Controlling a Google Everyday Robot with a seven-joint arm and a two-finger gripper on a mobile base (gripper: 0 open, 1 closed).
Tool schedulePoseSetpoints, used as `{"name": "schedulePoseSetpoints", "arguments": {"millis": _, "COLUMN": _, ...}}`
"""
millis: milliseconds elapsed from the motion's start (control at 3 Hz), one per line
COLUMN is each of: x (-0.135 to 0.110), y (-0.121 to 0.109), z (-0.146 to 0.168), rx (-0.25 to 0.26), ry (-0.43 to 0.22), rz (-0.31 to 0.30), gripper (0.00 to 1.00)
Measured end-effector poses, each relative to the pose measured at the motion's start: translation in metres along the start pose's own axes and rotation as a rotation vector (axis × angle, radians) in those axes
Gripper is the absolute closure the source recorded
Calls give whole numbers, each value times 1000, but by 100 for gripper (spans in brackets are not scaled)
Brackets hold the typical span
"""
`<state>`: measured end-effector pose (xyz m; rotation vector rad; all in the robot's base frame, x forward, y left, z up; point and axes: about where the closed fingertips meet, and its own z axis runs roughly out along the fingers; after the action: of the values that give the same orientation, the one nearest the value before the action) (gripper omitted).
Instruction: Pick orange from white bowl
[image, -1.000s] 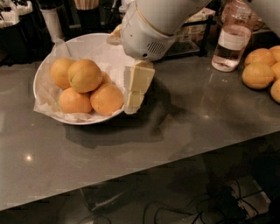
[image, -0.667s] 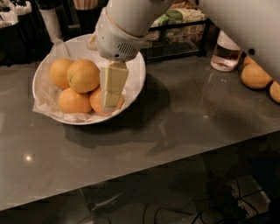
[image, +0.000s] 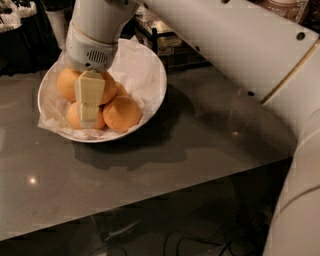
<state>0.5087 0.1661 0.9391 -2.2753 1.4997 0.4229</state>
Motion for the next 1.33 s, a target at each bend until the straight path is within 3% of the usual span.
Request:
{"name": "schedulePoseSetpoints", "arguments": {"millis": 333, "x": 0, "y": 0, "z": 0, "rx": 0, "ry": 0, "rz": 0, "gripper": 0}}
{"name": "schedulePoseSetpoints", "arguments": {"millis": 667, "x": 0, "y": 3, "z": -38, "rx": 51, "ry": 71, "rz": 13, "gripper": 0}}
{"name": "schedulePoseSetpoints", "arguments": {"millis": 1000, "x": 0, "y": 3, "z": -38, "rx": 52, "ry": 71, "rz": 13, "gripper": 0}}
{"name": "schedulePoseSetpoints", "arguments": {"millis": 1333, "x": 15, "y": -4, "z": -40, "rx": 92, "ry": 51, "rz": 36, "gripper": 0}}
